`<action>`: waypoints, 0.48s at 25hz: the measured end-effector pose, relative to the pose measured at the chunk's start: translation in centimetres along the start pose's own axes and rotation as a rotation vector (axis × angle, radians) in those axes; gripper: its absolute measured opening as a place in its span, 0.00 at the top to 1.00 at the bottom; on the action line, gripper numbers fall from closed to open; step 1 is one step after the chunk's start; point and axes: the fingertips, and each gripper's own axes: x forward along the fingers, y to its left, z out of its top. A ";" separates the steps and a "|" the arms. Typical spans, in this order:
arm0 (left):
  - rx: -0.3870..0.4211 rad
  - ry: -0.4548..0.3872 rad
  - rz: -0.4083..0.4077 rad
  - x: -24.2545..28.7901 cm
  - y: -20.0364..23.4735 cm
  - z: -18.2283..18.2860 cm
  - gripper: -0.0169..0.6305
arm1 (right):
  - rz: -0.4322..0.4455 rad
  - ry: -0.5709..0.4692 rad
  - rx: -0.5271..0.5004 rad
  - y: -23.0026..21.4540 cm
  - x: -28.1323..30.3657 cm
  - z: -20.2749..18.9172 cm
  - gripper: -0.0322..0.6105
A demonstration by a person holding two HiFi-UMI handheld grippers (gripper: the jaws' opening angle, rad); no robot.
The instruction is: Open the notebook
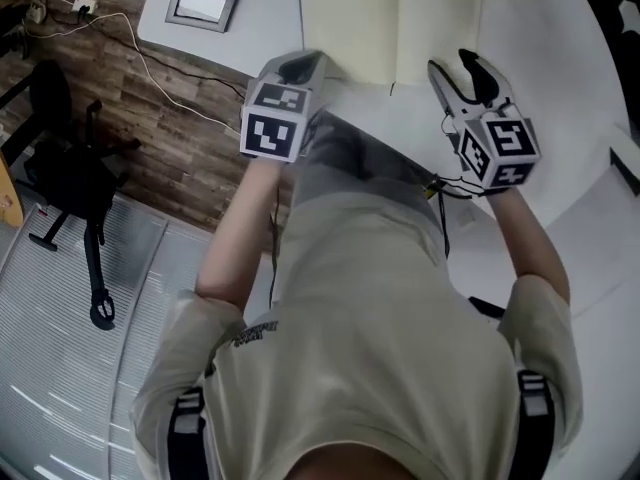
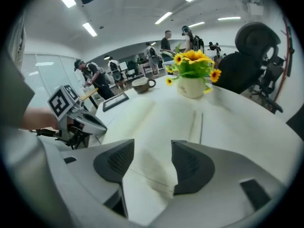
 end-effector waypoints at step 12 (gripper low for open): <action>-0.002 -0.006 -0.005 -0.1 -0.1 0.3 0.97 | 0.123 0.092 0.155 2.2 2.3 -2.3 0.37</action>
